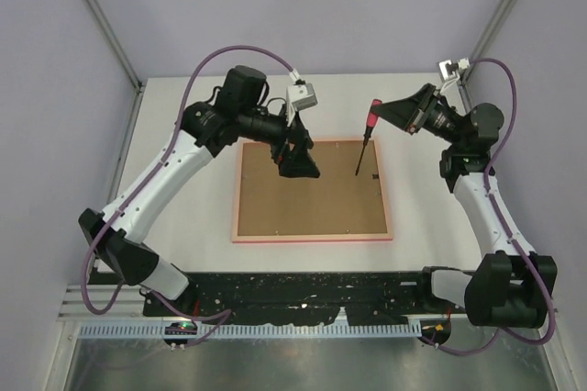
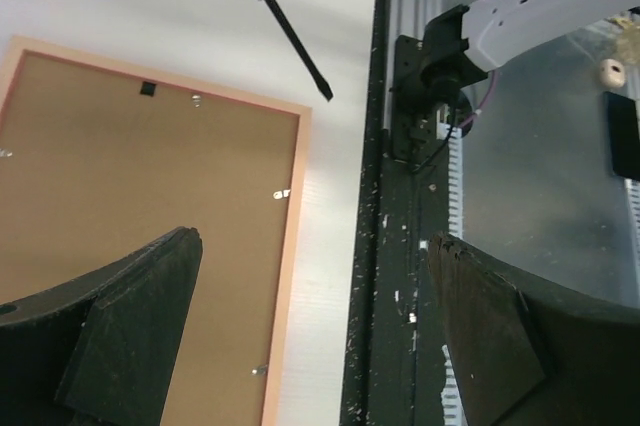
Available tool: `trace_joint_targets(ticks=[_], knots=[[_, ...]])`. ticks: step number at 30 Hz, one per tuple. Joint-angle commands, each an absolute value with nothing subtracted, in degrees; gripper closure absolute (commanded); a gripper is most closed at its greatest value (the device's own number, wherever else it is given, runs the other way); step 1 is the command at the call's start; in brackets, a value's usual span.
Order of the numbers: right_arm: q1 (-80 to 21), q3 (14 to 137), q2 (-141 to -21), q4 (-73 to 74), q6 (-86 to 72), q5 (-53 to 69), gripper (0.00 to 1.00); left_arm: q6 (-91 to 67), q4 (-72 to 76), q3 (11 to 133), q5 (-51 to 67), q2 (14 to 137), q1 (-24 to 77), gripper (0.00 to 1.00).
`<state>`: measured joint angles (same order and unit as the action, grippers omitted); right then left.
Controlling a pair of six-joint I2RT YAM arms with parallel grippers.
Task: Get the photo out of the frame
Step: Pick up the screwdriver from the center of the board.
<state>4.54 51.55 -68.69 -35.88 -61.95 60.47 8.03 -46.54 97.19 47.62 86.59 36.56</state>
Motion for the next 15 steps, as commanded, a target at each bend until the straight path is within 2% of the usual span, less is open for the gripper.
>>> trace_joint_targets(ticks=[1, 8, 15], knots=[[1.76, 52.74, -66.71, -45.35, -64.52, 62.4, 0.92, 2.12, -42.2, 99.84, 53.61, 89.9, 38.84, 0.0], [1.41, 51.85, -66.53, -44.03, -63.54, 64.86, 0.92, -1.76, -34.99, 100.02, 52.47, 94.83, 42.01, 0.0], [1.14, 50.63, -64.87, -45.17, -65.21, 66.18, 0.92, -3.25, -35.06, 104.76, 53.35, 100.1, 44.64, 0.0]])
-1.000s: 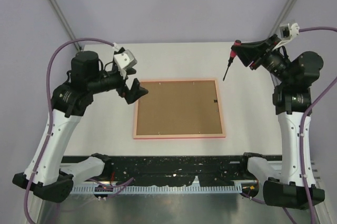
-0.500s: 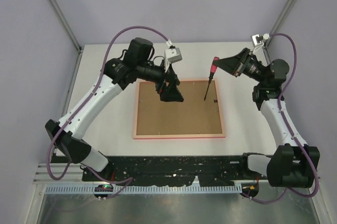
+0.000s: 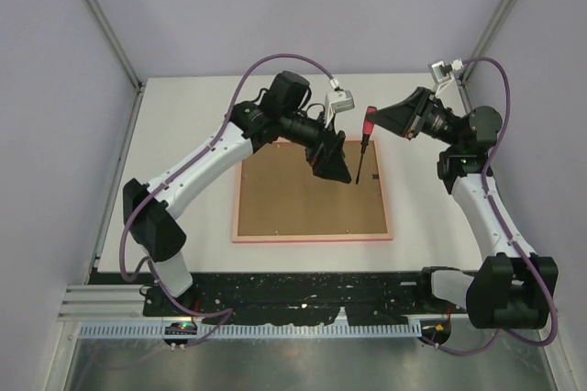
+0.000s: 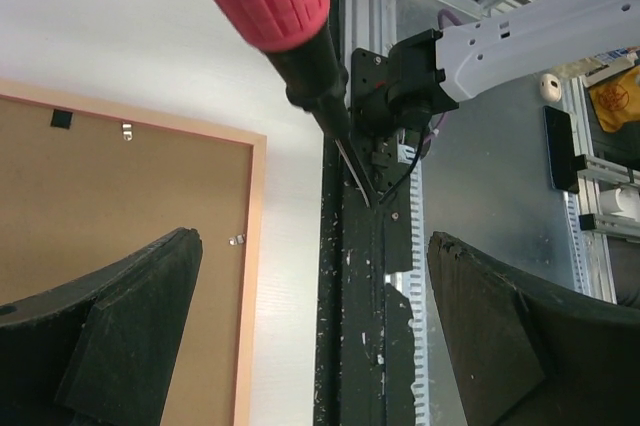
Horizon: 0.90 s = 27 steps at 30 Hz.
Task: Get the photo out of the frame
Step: Pick up the screwdriver from the center of the board.
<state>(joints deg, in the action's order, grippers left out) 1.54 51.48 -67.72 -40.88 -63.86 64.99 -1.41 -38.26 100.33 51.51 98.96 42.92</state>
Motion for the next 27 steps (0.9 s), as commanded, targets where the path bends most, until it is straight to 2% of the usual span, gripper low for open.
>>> trace_joint_targets(ticks=[1, 6, 10, 12, 16, 18, 21, 25, 27], knots=[[1.14, 50.36, -64.52, -45.52, -65.3, 66.18, 0.92, -2.82, -35.76, 105.2, 53.09, 100.46, 45.43, 0.0], [1.14, 48.96, -64.42, -49.21, -66.97, 67.5, 0.92, -1.23, -39.46, 109.42, 54.75, 103.97, 48.95, 0.0], [1.23, 45.97, -65.83, -59.12, -72.41, 67.33, 0.92, -2.9, -39.9, 111.71, 56.16, 106.34, 49.31, 0.01], [1.14, 44.39, -65.83, -60.46, -73.57, 66.8, 0.92, -2.64, -39.9, 111.01, 56.08, 106.35, 49.22, 0.05], [1.58, 44.38, -64.51, -58.45, -71.72, 66.36, 0.92, -3.16, -37.8, 107.41, 56.07, 104.86, 49.22, 0.25], [1.67, 44.65, -64.07, -58.36, -71.72, 66.44, 0.92, -3.43, -37.0, 105.92, 55.46, 104.15, 49.31, 0.42], [1.76, 44.56, -63.55, -57.92, -71.37, 66.09, 0.92, -3.69, -36.74, 105.38, 53.53, 103.8, 49.31, 0.63], [2.2, 44.56, -62.23, -53.72, -69.0, 66.62, 0.92, -4.13, -37.09, 105.38, 51.33, 103.89, 49.22, 1.0], [2.46, 44.56, -61.18, -50.3, -65.15, 67.67, 0.92, -4.13, -36.91, 104.86, 50.89, 103.45, 48.87, 1.0]])
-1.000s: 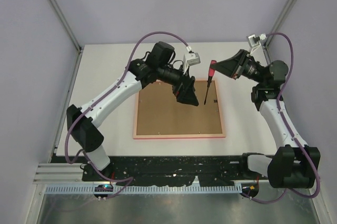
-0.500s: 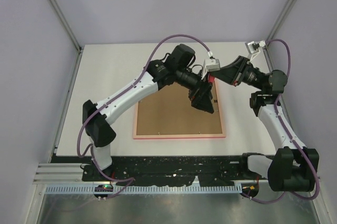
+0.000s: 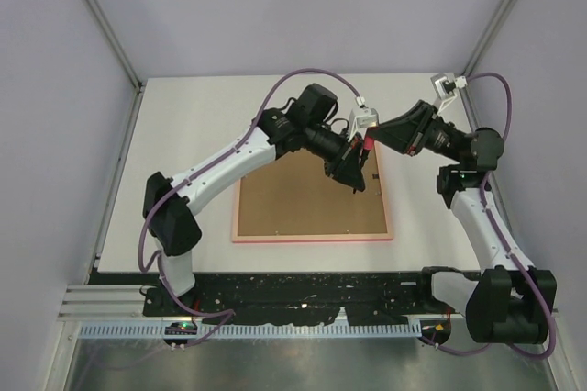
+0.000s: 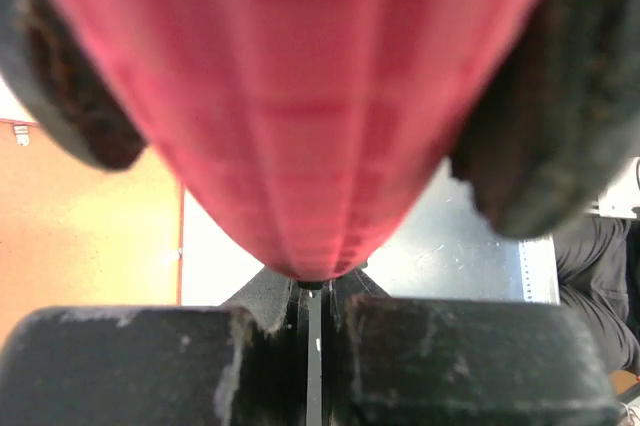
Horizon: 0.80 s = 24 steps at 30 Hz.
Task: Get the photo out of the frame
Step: Pick up the screwdriver from the center of the board.
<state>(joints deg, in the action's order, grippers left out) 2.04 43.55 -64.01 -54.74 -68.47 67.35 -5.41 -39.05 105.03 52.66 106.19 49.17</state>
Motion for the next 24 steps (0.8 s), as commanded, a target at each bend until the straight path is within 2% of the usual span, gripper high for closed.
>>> trace_joint_targets(ticks=[1, 10, 15, 17, 18, 20, 22, 24], knots=[[2.72, 44.56, -60.48, -48.97, -64.0, 68.46, 0.92, -4.22, -36.65, 104.24, 50.71, 102.93, 48.52, 1.0], [6.68, 42.8, -54.68, -30.96, -47.66, 71.37, 0.92, -3.43, -34.28, 98.53, 50.45, 95.63, 45.26, 1.0], [6.77, 43.33, -53.35, -26.2, -43.33, 70.58, 0.92, -2.64, -34.19, 96.59, 50.89, 93.96, 45.18, 1.0], [6.77, 44.03, -53.79, -26.1, -43.77, 71.28, 0.83, -2.46, -34.19, 96.24, 50.8, 93.87, 45.26, 1.0], [6.68, 44.12, -54.22, -26.63, -44.55, 72.15, 0.63, -2.63, -34.1, 96.07, 50.8, 93.87, 45.26, 1.0], [6.16, 44.56, -55.01, -28.03, -45.87, 72.59, 0.42, -2.9, -33.66, 95.8, 50.8, 94.13, 45.26, 1.0], [5.02, 45.17, -55.37, -26.73, -44.14, 72.16, 0.29, -3.25, -33.49, 95.89, 50.63, 94.48, 45.44, 1.0], [3.44, 45.96, -55.37, -23.3, -40.53, 70.94, 0.24, -3.34, -33.49, 96.15, 50.71, 95.09, 45.53, 1.0]])
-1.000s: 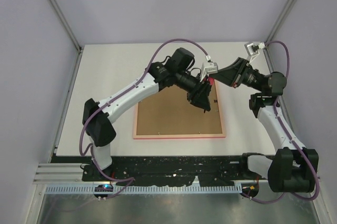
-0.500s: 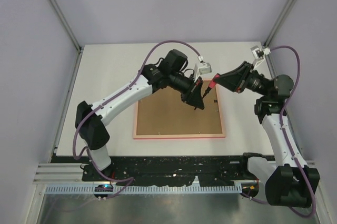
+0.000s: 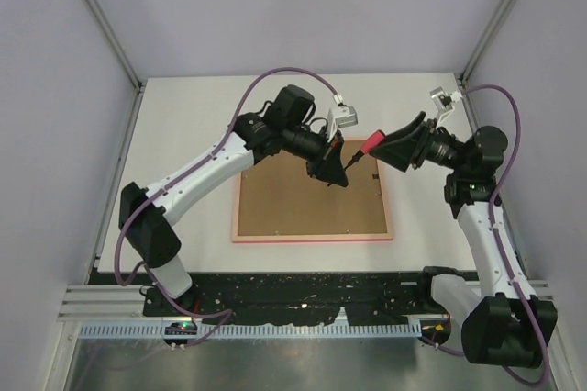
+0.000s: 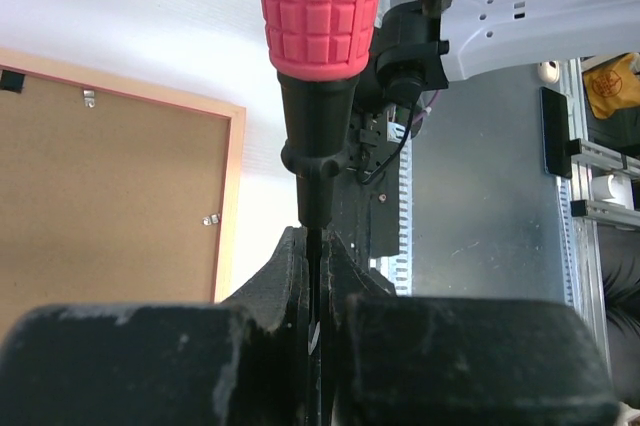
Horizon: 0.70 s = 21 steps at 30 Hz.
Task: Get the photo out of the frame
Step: Pick up the screwdriver from the center of the board.
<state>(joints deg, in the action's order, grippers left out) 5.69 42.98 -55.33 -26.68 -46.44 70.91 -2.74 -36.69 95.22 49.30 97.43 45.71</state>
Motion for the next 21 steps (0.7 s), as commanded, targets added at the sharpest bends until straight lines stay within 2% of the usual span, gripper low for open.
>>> trace_joint_targets(ticks=[1, 8, 14, 21], knots=[[2.3, 46.14, -55.37, -22.25, -38.86, 70.67, 0.23, -3.34, -33.66, 96.41, 50.45, 95.36, 45.61, 1.0], [-3.69, 48.77, -59.41, -20.13, -36.3, 68.64, 0.21, -3.08, -34.45, 97.38, 50.1, 96.85, 46.49, 1.0], [-4.92, 52.91, -63.46, -11.86, -31.29, 69.79, 0.27, -3.51, -34.37, 97.04, 48.87, 97.12, 46.93, 1.0], [-6.85, 45.26, -61.78, -29.97, -42.01, 64.78, 0.34, -12.74, -26.73, 94.22, 48.61, 96.59, 46.93, 1.0]])
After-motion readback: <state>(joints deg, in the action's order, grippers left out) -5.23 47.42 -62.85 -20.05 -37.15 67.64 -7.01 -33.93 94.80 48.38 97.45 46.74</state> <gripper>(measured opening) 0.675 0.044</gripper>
